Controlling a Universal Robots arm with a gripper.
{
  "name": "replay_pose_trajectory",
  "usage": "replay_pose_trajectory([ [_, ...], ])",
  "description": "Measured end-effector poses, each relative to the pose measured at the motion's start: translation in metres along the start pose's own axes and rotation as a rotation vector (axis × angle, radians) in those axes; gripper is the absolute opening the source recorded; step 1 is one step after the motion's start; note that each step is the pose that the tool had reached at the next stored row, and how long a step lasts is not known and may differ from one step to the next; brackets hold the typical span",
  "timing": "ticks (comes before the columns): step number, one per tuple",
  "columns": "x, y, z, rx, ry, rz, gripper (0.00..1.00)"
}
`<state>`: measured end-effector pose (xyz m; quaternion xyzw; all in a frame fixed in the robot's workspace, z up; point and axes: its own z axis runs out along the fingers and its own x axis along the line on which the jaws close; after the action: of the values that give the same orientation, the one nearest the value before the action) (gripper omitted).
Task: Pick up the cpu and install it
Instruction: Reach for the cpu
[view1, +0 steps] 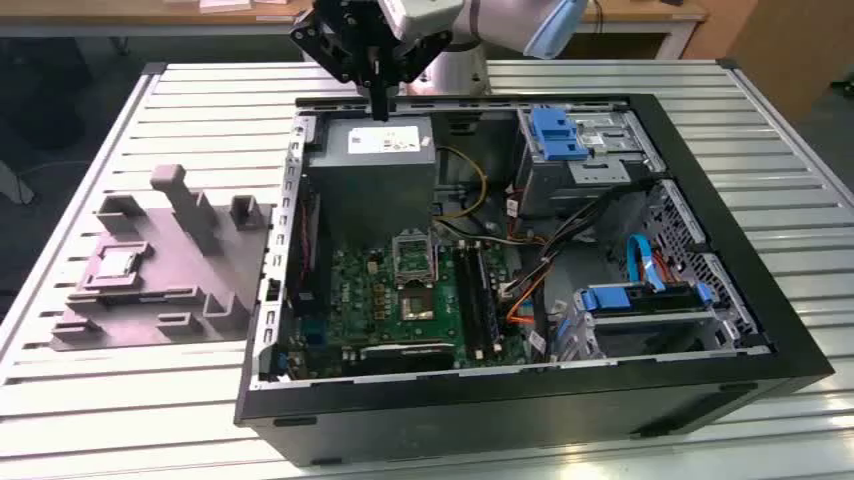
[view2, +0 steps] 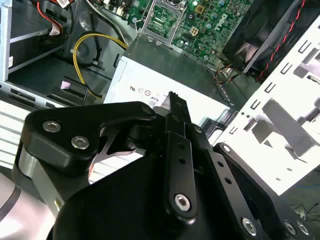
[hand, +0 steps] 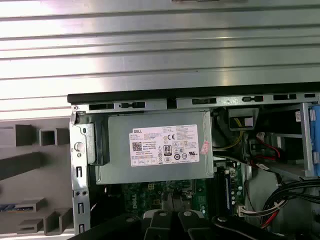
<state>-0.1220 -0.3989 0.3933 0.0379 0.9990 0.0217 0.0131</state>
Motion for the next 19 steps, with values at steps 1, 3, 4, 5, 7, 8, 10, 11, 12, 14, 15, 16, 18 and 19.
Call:
replay_pose_trajectory([
  [1,0.0,0.0,0.0,0.0,0.0,0.0,0.11],
  [3,0.0002,0.0,0.0,0.0001,0.0001,0.0,0.11],
  [4,0.0003,0.0,0.0,0.0001,0.0,0.0,0.11],
  [5,0.0005,0.0,0.0,0.0001,0.0001,0.0,0.11],
  [7,0.0008,-0.0001,0.0,0.0,0.0,0.0,0.11],
  [8,0.001,-0.0001,0.0,0.0,0.0,0.0,0.11],
  [10,0.0013,-0.0001,0.0,0.0,0.0,0.0,0.11],
  [11,0.0015,-0.0001,0.0,0.0,0.0,0.0,0.11],
  [12,0.0016,-0.0001,0.0001,0.0,-0.0001,0.0,0.11],
  [14,0.0017,-0.0001,0.0001,0.0,0.0,0.0,0.11],
  [15,0.0018,-0.0001,0.0001,0.0,0.0,0.0,0.11],
  [16,0.002,-0.0002,0.0001,0.0,0.0,0.0,0.11],
  [18,0.0027,-0.0002,0.0001,0.0,0.0,0.0,0.11],
  [19,0.003,-0.0002,0.0001,-0.0001,0.0,0.0,0.11],
])
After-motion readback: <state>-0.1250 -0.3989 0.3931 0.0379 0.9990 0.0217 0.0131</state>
